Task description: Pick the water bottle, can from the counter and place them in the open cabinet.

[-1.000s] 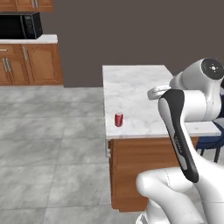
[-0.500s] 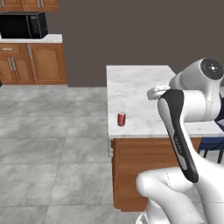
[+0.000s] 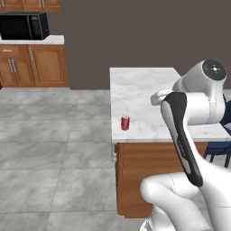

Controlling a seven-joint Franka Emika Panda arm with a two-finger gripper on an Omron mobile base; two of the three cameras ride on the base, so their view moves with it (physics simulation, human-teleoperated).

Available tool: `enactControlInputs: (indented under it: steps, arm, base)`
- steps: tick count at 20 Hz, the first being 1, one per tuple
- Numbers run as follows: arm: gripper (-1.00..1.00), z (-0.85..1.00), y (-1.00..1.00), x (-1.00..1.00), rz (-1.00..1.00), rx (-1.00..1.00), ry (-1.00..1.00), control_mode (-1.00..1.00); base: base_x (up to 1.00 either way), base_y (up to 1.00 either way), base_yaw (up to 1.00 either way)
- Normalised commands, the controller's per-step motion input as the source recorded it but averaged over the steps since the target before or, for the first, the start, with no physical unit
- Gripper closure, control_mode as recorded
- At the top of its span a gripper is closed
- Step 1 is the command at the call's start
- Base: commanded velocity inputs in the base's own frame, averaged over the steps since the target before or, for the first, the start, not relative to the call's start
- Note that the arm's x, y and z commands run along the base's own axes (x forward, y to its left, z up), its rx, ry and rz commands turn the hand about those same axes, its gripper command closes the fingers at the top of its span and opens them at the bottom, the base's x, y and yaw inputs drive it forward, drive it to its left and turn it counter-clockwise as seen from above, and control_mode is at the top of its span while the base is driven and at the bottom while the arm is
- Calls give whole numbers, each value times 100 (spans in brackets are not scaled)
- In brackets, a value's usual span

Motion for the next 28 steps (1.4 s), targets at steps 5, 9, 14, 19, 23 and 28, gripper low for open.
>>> enactControlInputs:
  steps: [5,9,14,19,23,28]
  arm:
    - [-100,-34,3,0,0,-2,0,-100]
    - [-100,-46,6,0,0,0,0,-100]
    - [-100,-55,1,3,0,0,-2,-100]
    - [-100,-33,0,26,0,5,9,-100]
    - [-100,-18,1,53,0,7,22,-100]
    - [-100,-14,18,63,0,1,22,-100]
  base:
    - [0,0,0]
    - [0,0,0]
    - [0,0,0]
    - [0,0,0]
    - [0,0,0]
    - [0,0,0]
